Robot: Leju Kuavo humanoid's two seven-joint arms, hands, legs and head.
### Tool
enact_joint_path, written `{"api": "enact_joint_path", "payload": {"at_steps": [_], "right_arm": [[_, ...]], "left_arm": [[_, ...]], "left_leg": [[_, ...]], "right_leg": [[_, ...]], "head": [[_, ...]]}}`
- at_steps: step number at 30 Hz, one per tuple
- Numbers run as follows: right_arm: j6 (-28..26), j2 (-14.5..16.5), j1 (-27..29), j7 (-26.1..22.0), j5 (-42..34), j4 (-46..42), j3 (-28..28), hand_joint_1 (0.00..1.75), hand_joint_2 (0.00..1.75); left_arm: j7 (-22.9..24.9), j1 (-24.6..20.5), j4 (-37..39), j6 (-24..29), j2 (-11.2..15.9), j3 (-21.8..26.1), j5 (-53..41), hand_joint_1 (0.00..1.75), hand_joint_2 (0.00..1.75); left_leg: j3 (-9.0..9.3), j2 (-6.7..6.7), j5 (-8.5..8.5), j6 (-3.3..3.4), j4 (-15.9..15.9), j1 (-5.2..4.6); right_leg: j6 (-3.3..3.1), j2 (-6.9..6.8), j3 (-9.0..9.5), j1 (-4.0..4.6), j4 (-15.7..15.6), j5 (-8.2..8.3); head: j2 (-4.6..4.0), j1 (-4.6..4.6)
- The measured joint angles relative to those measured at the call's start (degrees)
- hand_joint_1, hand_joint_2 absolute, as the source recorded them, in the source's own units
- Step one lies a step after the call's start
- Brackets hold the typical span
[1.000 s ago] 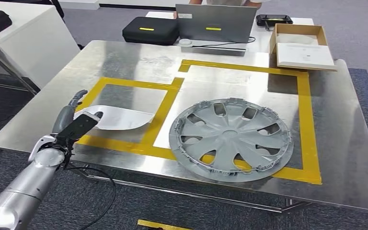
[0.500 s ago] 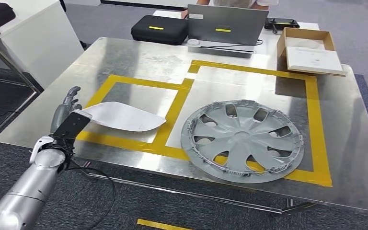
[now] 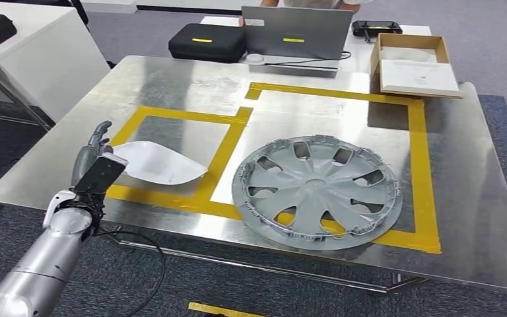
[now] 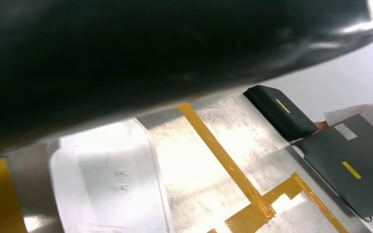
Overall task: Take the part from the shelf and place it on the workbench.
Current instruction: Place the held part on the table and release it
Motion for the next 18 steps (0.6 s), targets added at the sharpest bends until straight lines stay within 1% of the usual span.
{"api": "enact_joint_path", "payload": {"at_steps": [1,2,3,4,5,6,8,9,10,11,12,14,15,16,17,18], "right_arm": [[0.0,0.0,0.0,0.0,0.0,0.0,0.0,0.0,1.75],[0.0,0.0,0.0,0.0,0.0,0.0,0.0,0.0,1.75],[0.1,0.0,0.0,0.0,0.0,0.0,0.0,0.0,1.75],[0.1,0.0,0.0,0.0,0.0,0.0,0.0,0.0,1.75],[0.1,0.0,-0.1,0.0,0.0,0.0,0.0,0.0,1.75],[0.1,0.0,-0.1,0.0,0.0,0.0,0.0,0.0,1.75],[0.1,0.0,-0.1,0.0,0.0,0.0,0.0,0.0,1.75],[0.1,0.0,-0.1,0.0,0.0,0.0,0.0,0.0,1.75],[0.1,0.0,-0.1,0.0,0.0,0.0,0.0,0.0,1.75],[0.1,0.0,-0.1,0.0,0.0,0.0,0.0,0.0,1.75],[0.0,0.0,-0.1,0.0,0.0,0.0,0.0,0.0,1.75],[0.0,0.0,0.0,0.0,0.0,0.0,0.0,0.0,1.75],[0.0,0.0,0.0,0.0,0.0,0.0,0.0,0.0,1.75],[-0.1,0.0,0.0,0.0,0.0,0.0,0.0,0.0,1.75],[0.0,0.0,0.0,0.0,0.0,0.0,0.0,0.0,1.75],[0.0,0.0,0.0,0.0,0.0,0.0,0.0,0.0,1.75]], "left_arm": [[0.0,0.1,0.0,0.0,0.0,0.0,0.0,0.0,0.0],[0.0,0.1,0.0,0.0,0.0,0.0,0.0,0.0,0.0],[0.0,0.1,0.0,0.0,0.0,0.0,0.0,0.0,0.0],[0.0,0.0,0.0,0.0,0.0,0.0,0.0,0.0,0.0],[0.0,0.0,0.0,0.0,0.0,0.0,0.0,0.0,0.0],[0.0,-0.1,0.0,0.0,0.0,0.0,0.0,0.0,0.0],[0.0,-0.1,-0.1,0.0,0.0,0.0,0.0,0.0,0.0],[0.0,0.0,-0.1,0.0,0.0,0.0,0.0,0.0,0.0],[0.0,-0.1,-0.1,0.0,0.0,0.1,0.0,0.0,0.0],[0.0,-0.1,-0.2,0.0,-0.1,0.1,0.0,0.0,0.0],[0.0,-0.1,-0.3,0.0,-0.1,0.1,0.0,0.0,0.0],[-0.1,-0.1,-0.3,0.0,-0.1,0.1,0.0,0.0,0.0],[-0.1,0.0,-0.3,0.0,-0.1,0.1,0.0,0.0,0.0],[-0.1,0.0,-0.3,0.0,-0.2,0.1,0.0,0.0,0.0],[-0.1,0.1,-0.3,0.0,-0.2,0.1,0.0,0.0,0.0],[-0.1,0.1,-0.3,0.0,-0.2,0.1,0.0,0.0,0.0]], "left_leg": [[0.22,0.0,0.81,0.05,-0.5,0.0],[1.37,0.0,2.4,0.17,-2.9,0.0],[3.08,0.0,4.27,0.34,-6.5,0.0],[4.95,0.01,5.73,0.55,-10.4,-0.06],[6.64,0.0,6.94,0.75,-14.0,-0.15],[7.63,-0.02,7.43,0.91,-16.3,-0.25],[7.81,-0.07,7.3,1.27,-17.2,-0.43],[7.81,-0.05,7.43,1.6,-17.4,-0.33],[7.87,-0.02,7.57,1.96,-17.5,-0.22],[7.92,0.01,7.72,2.3,-17.7,-0.08],[7.95,0.05,7.82,2.55,-17.9,0.03],[7.86,0.07,7.82,2.75,-17.8,0.0],[7.84,0.08,7.81,2.78,-17.8,-0.01],[7.84,0.07,7.8,2.79,-17.8,0.0],[7.86,0.05,7.77,2.75,-17.8,0.01],[7.89,0.03,7.71,2.68,-17.7,0.04]], "right_leg": [[0.0,0.01,0.02,0.01,0.0,0.0],[0.02,0.02,0.08,0.01,0.0,-0.01],[0.07,0.03,0.16,0.01,0.0,-0.04],[0.17,0.04,0.22,0.06,0.1,-0.1],[0.35,0.05,0.18,0.15,0.1,-0.16],[0.6,0.06,0.07,0.22,0.2,-0.2],[1.22,0.04,-0.14,0.26,0.2,-0.16],[1.54,0.02,-0.28,0.19,0.2,-0.24],[1.82,0.01,-0.56,0.16,0.6,-0.67],[2.06,0.01,-1.28,0.13,2.0,-1.65],[2.25,0.01,-2.7,0.06,4.9,-3.3],[2.55,0.01,-6.45,-0.03,12.9,-6.96],[2.68,0.02,-8.04,-0.06,16.2,-7.97],[2.77,0.01,-8.65,-0.06,17.3,-7.8],[2.82,0.0,-8.2,-0.09,16.2,-6.54],[2.81,-0.03,-6.61,-0.15,12.8,-4.45]], "head": [[0.0,-0.01],[0.0,-0.02],[0.0,-0.02],[-0.01,0.01],[-0.01,0.02],[-0.01,0.04],[0.0,0.07],[0.0,0.07],[0.0,0.12],[0.0,0.24],[-0.01,0.3],[-0.02,0.45],[-0.02,0.43],[-0.02,0.46],[-0.01,0.46],[-0.01,0.46]]}}
